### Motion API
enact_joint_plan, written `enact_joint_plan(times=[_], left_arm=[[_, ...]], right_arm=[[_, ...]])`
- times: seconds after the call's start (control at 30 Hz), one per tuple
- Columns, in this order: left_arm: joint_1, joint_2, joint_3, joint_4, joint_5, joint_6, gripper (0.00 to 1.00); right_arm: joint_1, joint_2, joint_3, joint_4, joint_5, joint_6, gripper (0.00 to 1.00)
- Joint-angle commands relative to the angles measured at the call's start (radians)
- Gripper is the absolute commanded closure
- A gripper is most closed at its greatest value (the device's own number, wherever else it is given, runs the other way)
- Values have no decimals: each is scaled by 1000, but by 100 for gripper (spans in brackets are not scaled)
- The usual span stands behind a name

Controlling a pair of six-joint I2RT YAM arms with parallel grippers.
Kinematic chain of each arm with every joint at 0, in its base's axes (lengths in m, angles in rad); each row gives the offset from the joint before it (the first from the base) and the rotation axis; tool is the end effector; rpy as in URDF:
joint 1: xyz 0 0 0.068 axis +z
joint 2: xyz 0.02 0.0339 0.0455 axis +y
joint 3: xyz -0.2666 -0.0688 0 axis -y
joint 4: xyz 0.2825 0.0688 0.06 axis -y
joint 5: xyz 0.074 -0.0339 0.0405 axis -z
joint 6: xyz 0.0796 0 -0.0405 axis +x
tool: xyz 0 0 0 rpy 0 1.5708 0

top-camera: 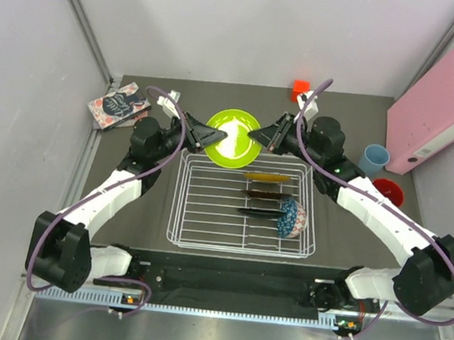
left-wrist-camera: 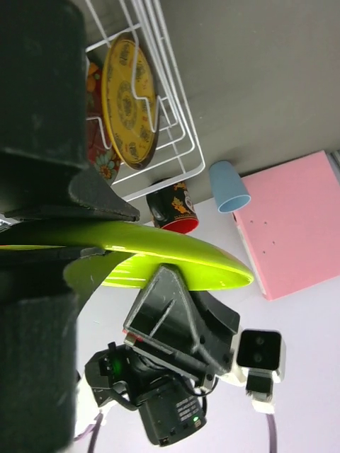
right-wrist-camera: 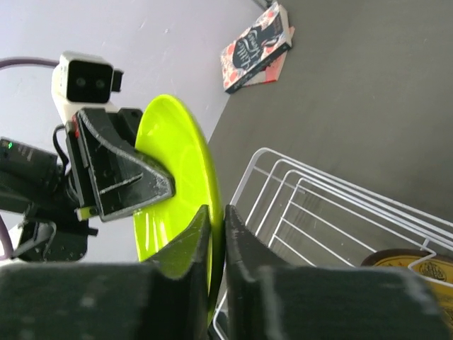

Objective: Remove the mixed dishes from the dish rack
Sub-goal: Place the plate at the center of the board.

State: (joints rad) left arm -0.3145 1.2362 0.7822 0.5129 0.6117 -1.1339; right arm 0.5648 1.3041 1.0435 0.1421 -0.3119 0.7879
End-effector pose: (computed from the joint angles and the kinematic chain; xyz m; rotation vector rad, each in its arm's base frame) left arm 0.3202 -0.1522 0.3035 -0.1520 1.7526 -1.5668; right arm 0.3137 0.2277 0.3382 -0.0504 1.8527 1.2454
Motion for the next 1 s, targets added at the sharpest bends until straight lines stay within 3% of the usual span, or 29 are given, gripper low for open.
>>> enact_joint_plan(times=[0.0, 0.07, 0.1, 0.43, 0.77, 0.97], left_arm=[[-1, -72, 17, -97, -71, 15, 100], [5, -107, 32, -187, -136, 55, 100], [11, -121, 35, -209, -185, 68, 100], [256, -178, 83, -537, -401, 117, 100], [515, 8, 55, -435, -354, 112, 100], [538, 227, 68, -372, -250, 138, 100]], right_arm=[[-3, -49, 23, 21, 75, -85, 48], [-2, -75, 18, -31, 121, -105, 20], [-2, -86, 15, -51, 164, -114, 1], [-3, -232, -51, -157, 266, -202, 0], [-3, -351, -174, -150, 205, -245, 0], [-3, -393, -230, -125, 203, -242, 0]])
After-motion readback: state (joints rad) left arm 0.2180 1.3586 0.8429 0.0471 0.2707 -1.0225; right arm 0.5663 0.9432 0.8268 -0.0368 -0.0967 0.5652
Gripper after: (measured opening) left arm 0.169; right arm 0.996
